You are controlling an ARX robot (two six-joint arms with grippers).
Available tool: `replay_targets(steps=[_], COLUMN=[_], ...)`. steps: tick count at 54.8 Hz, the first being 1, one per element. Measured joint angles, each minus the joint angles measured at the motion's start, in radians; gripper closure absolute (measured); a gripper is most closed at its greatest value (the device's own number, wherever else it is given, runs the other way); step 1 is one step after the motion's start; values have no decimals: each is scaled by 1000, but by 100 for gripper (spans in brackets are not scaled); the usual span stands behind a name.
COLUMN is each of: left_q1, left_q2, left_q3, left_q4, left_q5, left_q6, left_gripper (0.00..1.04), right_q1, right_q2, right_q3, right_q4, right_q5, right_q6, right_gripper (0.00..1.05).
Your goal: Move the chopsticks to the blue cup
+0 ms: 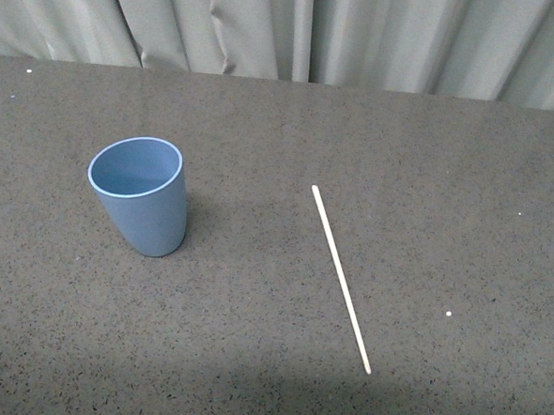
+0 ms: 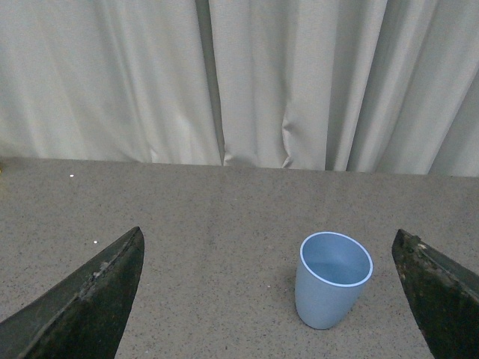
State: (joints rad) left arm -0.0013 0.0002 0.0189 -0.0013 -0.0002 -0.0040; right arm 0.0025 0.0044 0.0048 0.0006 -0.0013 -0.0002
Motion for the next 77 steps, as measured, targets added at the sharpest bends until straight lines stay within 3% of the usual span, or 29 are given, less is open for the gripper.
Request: replay_targets(steps=[53, 55, 57, 60, 68, 73, 77], left_q1=[0, 0, 0, 0, 0, 0, 0], left_q2=[0, 0, 0, 0, 0, 0, 0], left_q3=[0, 0, 0, 0, 0, 0, 0], left_q4=[0, 0, 0, 0, 0, 0, 0], left_q5=[0, 0, 0, -1, 0, 0, 0], left_q6=[0, 0, 0, 0, 0, 0, 0], left_gripper=[7, 7, 7, 7, 7, 7, 7], right_q1=[0, 16, 51, 81, 109, 142, 166], right_q2=[0, 14, 81, 224, 566, 930, 1210], right_q3=[0, 9, 32, 55, 130, 253, 386], right_q4=[0, -30, -60, -8, 140, 259, 248], right_q5=[0, 50, 131, 129, 55, -21, -90], right_q6=[0, -32, -91, -142, -130, -85, -64], right_gripper=[9, 9, 9, 9, 9, 9, 9])
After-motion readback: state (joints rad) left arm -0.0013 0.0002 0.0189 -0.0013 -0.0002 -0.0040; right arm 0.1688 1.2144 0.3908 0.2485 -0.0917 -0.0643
